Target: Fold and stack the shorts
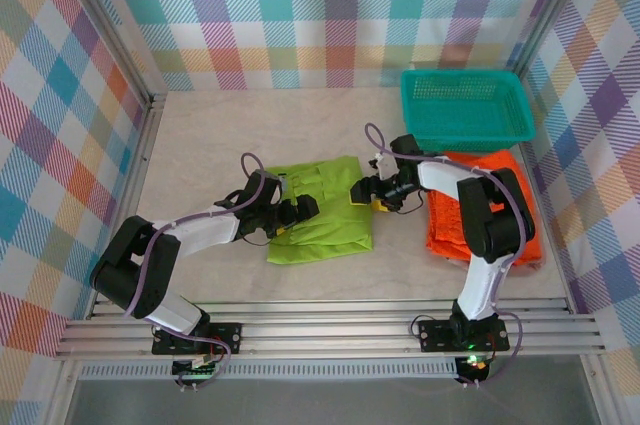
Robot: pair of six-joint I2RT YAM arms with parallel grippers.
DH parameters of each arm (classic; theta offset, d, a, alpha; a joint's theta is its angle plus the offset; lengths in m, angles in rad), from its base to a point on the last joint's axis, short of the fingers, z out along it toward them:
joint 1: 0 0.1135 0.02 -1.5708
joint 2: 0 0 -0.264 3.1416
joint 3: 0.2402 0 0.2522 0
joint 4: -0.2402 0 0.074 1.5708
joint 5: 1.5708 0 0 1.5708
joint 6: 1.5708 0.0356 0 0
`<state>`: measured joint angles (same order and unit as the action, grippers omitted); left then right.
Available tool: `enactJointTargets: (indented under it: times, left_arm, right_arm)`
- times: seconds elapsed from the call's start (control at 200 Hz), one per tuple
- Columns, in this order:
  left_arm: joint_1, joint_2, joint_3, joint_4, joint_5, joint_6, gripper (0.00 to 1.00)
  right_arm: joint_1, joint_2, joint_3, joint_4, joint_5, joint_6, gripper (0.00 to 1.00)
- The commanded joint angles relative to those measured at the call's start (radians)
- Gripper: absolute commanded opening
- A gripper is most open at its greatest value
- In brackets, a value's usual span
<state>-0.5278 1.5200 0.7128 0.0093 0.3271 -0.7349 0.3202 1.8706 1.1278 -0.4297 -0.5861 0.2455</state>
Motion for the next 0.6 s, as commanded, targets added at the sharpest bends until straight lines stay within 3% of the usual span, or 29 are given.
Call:
enactJointTargets:
  times: [0.0, 0.365, 0.595]
  left_arm:
    - [-0.003, 0.033, -0.043, -0.068, -0.044, 0.025, 1.00]
    - [-0.002, 0.039, -0.036, -0.056, -0.039, 0.016, 1.00]
    - [-0.002, 0.032, -0.036, -0.042, -0.034, 0.001, 1.00]
  right_arm:
    - [-0.003, 0.022, 0.018, 0.046, -0.054, 0.025, 0.76]
    - [0.030, 0.070, 0.020, 0.093, -0.087, 0.058, 0.64]
    - [0.063, 0.070, 0.025, 0.102, -0.070, 0.069, 0.44]
